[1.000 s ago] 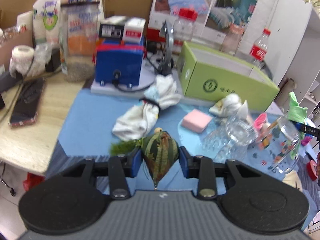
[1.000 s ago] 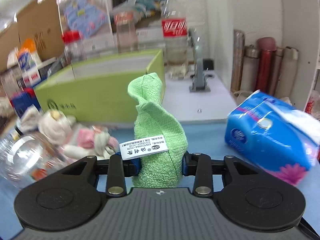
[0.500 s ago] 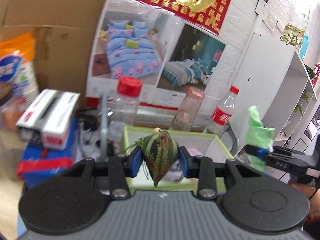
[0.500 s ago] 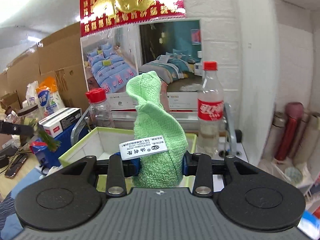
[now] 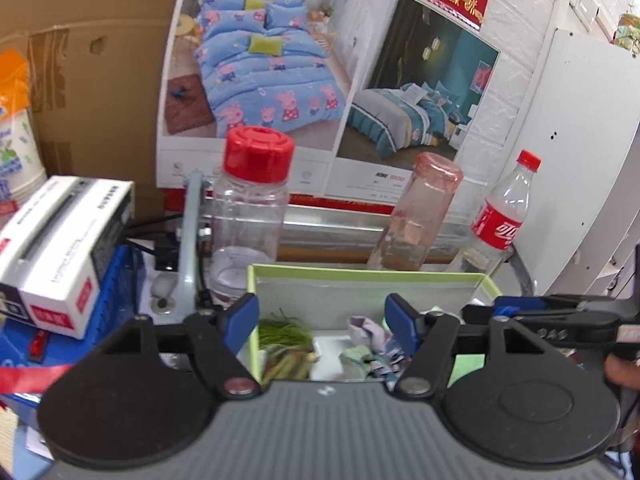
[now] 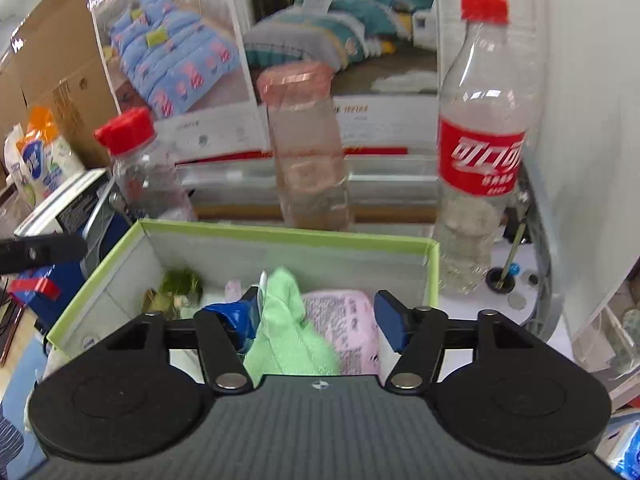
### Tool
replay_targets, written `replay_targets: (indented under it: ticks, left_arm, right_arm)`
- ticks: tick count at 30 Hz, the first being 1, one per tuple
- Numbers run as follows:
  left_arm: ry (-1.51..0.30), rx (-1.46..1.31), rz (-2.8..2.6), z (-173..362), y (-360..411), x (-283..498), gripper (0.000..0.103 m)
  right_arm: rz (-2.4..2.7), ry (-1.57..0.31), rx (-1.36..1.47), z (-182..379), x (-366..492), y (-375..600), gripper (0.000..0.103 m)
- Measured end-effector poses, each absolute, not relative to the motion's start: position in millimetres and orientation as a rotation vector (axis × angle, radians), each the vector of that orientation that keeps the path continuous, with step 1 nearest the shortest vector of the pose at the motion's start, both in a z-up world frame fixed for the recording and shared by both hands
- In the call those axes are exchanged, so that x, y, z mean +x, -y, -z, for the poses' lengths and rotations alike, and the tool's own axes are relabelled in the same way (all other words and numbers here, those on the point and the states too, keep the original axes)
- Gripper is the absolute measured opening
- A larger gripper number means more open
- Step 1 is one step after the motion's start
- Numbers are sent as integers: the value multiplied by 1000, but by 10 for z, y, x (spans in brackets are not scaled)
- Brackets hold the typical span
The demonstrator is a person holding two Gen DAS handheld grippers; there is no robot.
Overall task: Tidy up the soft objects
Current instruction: 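Lift both held items into the green box and open both tools, then withdraw both tools while the right tool moves toward the white-pink plush toy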
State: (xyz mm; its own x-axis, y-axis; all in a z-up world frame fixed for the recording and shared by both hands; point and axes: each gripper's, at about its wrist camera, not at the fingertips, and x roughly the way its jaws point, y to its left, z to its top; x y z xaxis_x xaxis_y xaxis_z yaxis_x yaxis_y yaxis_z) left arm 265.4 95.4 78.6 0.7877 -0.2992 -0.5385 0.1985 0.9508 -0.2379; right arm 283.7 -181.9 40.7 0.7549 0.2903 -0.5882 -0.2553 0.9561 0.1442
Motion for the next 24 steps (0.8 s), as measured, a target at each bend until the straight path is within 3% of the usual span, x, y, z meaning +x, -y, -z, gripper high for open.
replay_targets:
  ticks: [10,11,12,24]
  left_arm:
    - [-571,-172,115,-842,-1468,1938,79]
    - [-574,-171,90,-824,-1521,1861,95]
    - [-573,-179,58,-799,-1585,1771,102]
    - [-611,-179,-38,-435,-1984,1163,102]
  right_arm:
    - [-334,-619,-10,-478,2069,1834,57]
    - [-344,-641,-19,-430,2012,1829,58]
    - [-346,-648,-27,-384,1960,1831,58]
    - [-302,-773,25,60,1836,1941,60]
